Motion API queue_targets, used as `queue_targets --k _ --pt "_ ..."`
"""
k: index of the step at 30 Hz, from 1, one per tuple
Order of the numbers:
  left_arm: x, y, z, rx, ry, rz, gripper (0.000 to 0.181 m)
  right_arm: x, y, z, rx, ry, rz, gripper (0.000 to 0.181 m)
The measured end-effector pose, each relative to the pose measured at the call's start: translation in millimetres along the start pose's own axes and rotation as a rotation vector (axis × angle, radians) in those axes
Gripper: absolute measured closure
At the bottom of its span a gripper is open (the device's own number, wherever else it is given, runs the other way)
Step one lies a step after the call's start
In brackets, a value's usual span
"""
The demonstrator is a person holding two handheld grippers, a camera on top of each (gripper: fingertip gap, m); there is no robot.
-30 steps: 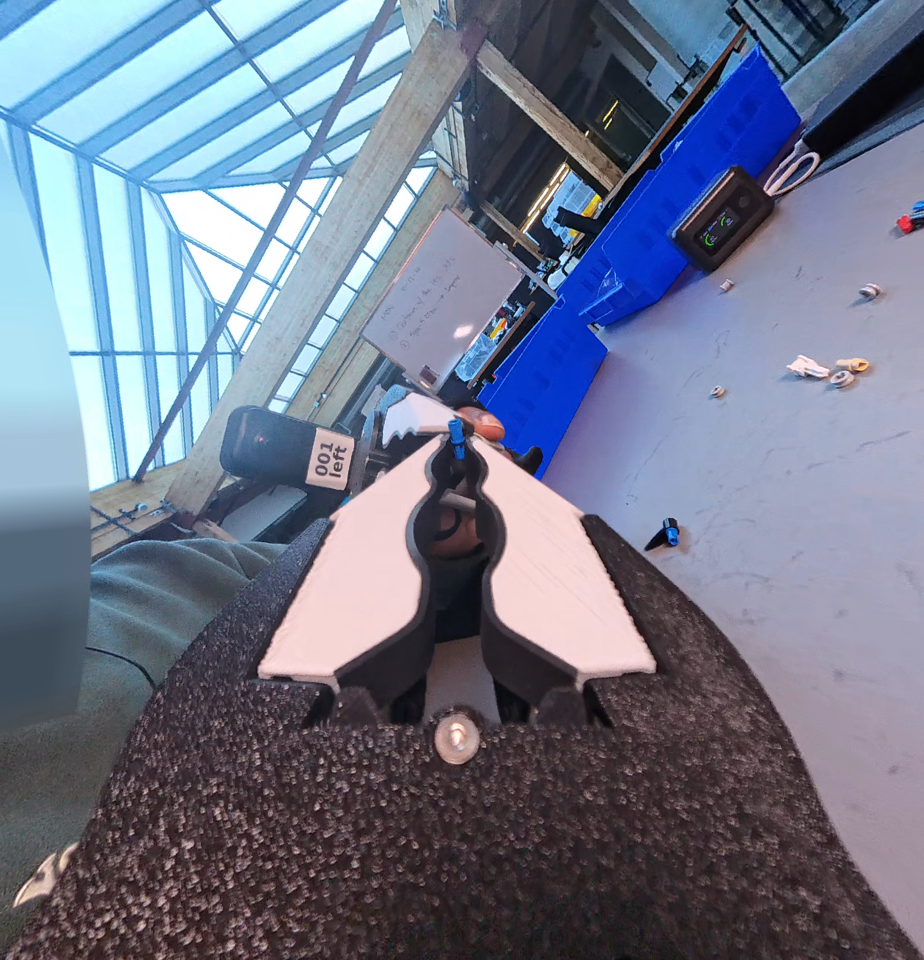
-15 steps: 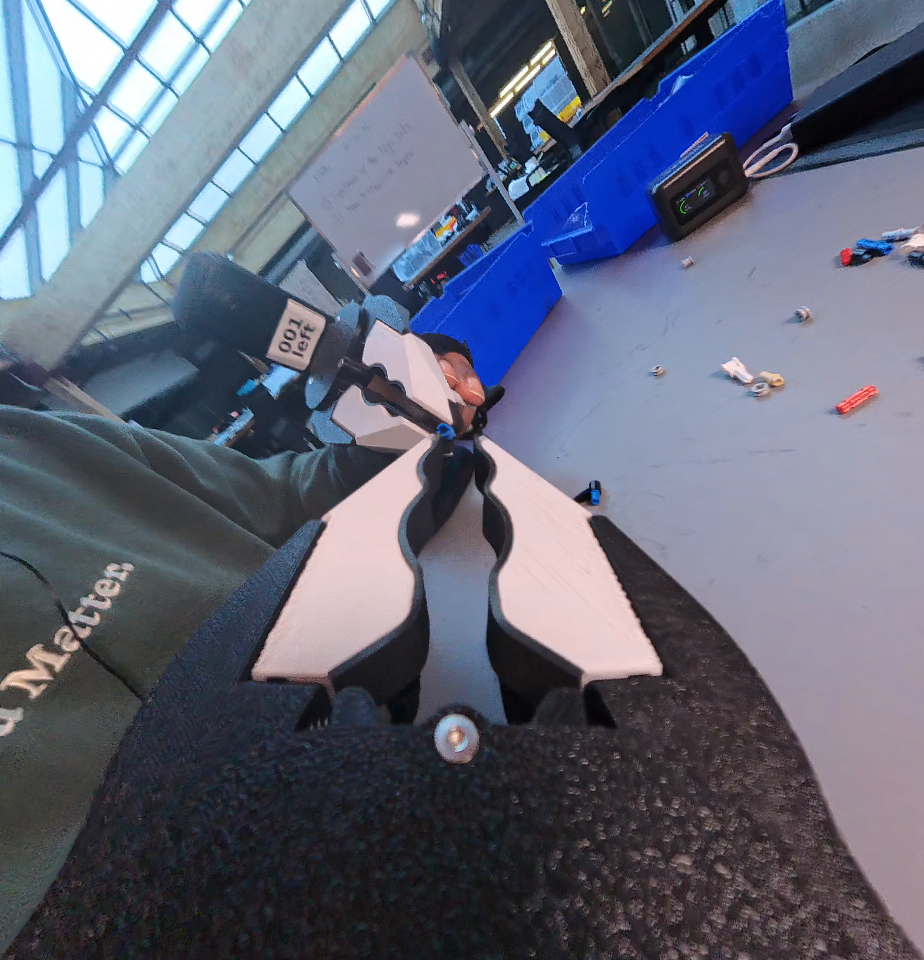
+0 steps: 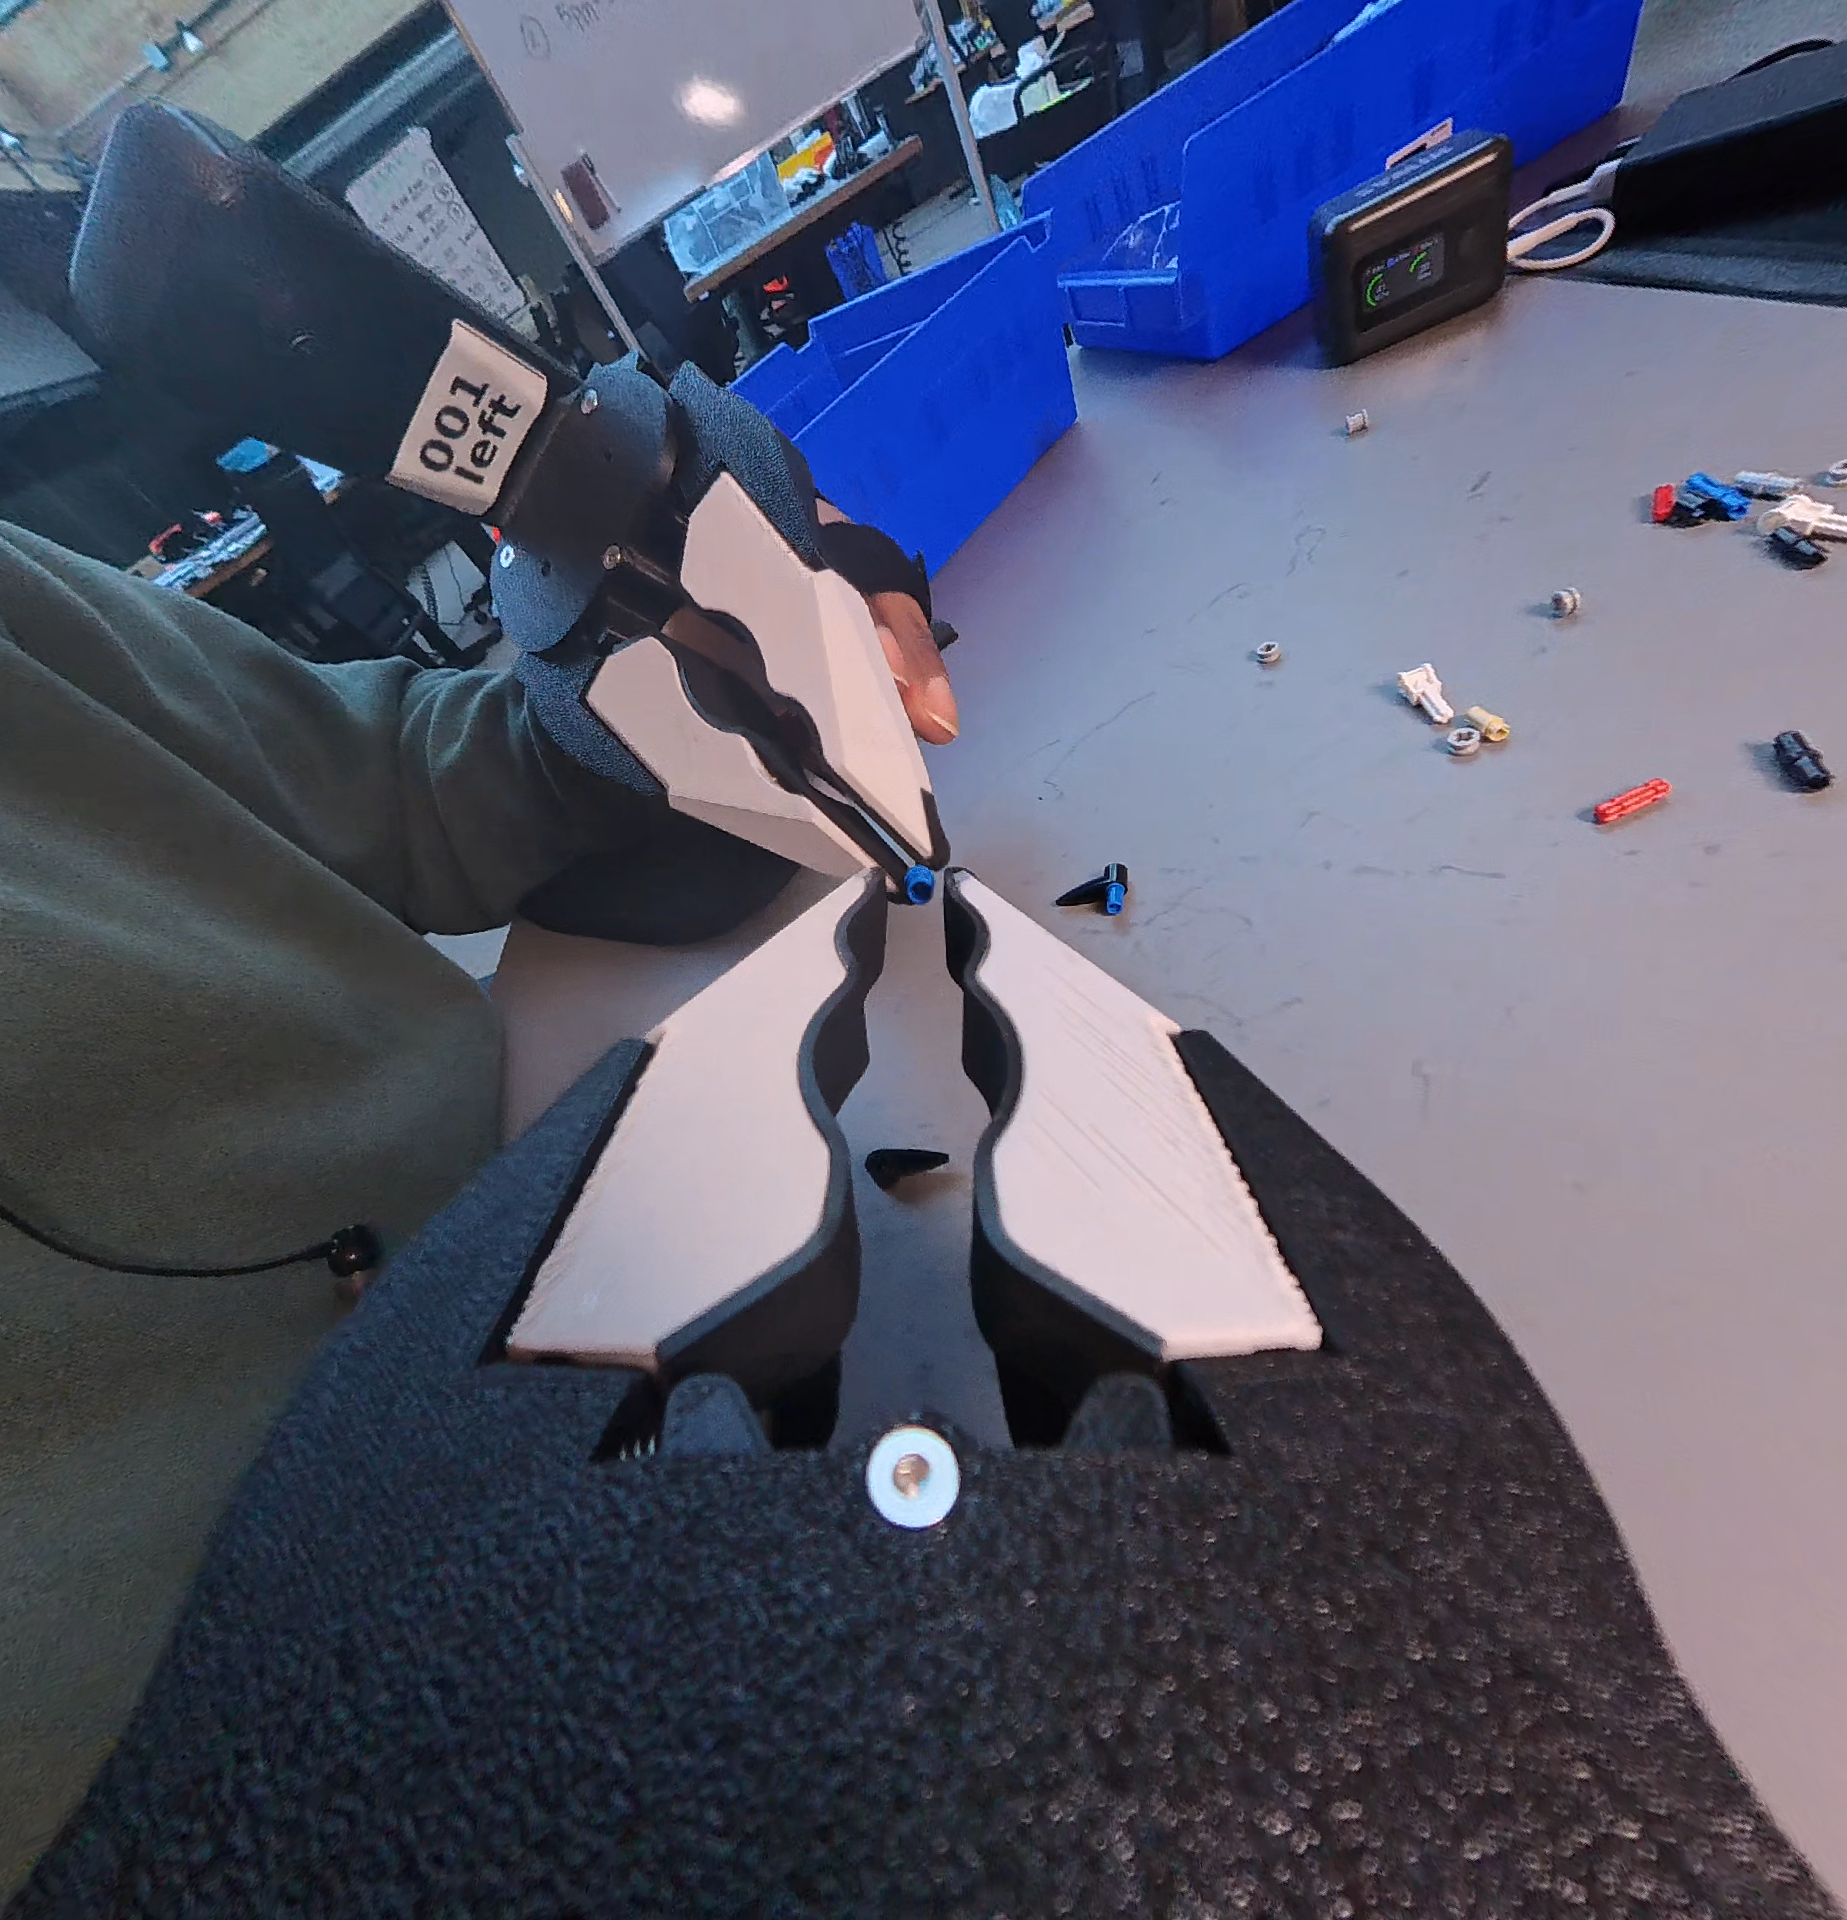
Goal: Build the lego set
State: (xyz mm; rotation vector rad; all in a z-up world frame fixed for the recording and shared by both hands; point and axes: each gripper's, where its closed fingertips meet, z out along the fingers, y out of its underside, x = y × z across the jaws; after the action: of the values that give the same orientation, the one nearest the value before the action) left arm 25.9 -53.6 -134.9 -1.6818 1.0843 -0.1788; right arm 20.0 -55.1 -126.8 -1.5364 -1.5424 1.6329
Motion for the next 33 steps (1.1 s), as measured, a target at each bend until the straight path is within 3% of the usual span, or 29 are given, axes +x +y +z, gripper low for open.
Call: queue_targets --k 14,26,33 --pt "12.2 4.1 3.0 0.009 0.121 -0.118 0.179 -2.9 11.7 0.0 -0.08 0.009 -0.114 0.178" --pt "34.4 -5.2 -1.9 0.067 0.342 -0.292 0.179 -21.8 23.0 -5.5 -0.118 -0.005 -0.558 0.177" --pt "42.4 -1.7 -0.6 0.042 0.387 -0.297 0.179 -24.7 30.7 -4.7 -0.149 -0.002 -0.663 0.177"
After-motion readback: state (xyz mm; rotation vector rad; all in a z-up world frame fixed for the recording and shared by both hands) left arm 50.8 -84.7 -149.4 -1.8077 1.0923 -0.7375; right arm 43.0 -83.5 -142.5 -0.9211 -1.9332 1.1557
